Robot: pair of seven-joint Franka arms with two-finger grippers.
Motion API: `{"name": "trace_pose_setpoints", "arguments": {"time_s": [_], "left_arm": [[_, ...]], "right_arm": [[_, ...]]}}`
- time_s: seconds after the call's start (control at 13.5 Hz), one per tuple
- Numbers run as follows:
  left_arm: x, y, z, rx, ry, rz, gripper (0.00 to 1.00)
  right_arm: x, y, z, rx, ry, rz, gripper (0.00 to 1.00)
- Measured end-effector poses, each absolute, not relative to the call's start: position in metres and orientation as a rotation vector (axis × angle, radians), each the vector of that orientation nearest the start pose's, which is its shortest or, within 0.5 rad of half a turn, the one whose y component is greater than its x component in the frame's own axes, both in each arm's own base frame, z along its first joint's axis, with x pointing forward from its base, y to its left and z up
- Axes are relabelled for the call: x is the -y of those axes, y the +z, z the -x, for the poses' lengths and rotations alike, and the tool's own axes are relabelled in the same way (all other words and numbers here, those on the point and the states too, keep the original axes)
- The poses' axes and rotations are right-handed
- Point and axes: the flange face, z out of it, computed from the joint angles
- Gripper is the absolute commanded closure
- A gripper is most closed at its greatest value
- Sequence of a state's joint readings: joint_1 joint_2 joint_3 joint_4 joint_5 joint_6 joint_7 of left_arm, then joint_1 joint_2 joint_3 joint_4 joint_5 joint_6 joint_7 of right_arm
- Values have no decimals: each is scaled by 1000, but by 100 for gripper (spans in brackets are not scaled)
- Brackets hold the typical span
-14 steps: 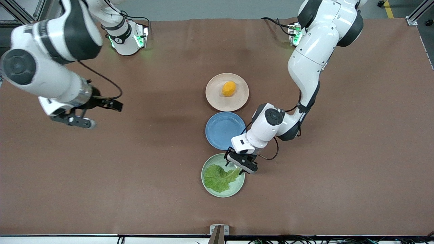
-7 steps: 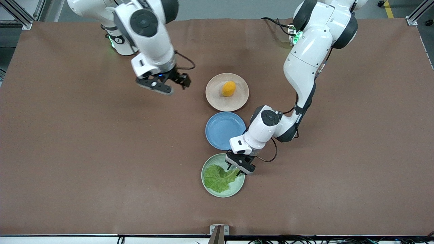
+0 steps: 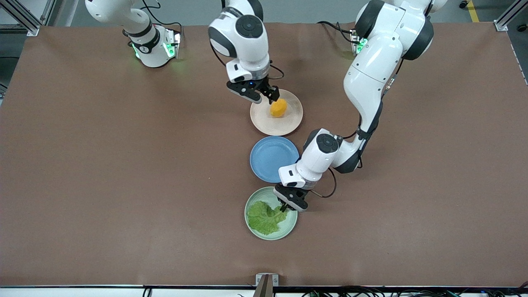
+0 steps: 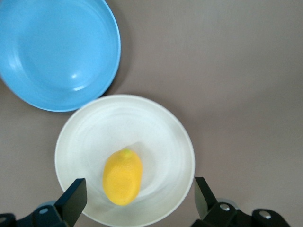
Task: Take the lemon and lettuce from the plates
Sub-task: 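Grasp the lettuce with the left gripper while the right gripper reaches the lemon, then lift the lettuce off the plate while the right gripper grasps the lemon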
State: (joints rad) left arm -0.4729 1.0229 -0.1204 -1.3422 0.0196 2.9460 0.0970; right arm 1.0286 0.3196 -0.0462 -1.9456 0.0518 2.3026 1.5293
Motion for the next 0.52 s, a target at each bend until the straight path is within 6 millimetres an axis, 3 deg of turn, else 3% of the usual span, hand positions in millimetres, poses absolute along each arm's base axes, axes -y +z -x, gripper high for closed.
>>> {"name": "trace_pose_setpoints", "arguments": {"time_s": [0.3, 0.52], "left_arm": [[415, 202, -663, -991, -953, 3063, 100], [409, 253, -672, -985, -828, 3071, 100]], "right_arm": [[-547, 266, -335, -1039, 19, 2952, 0], [-569, 230, -330, -1075, 5, 2969, 0]]}}
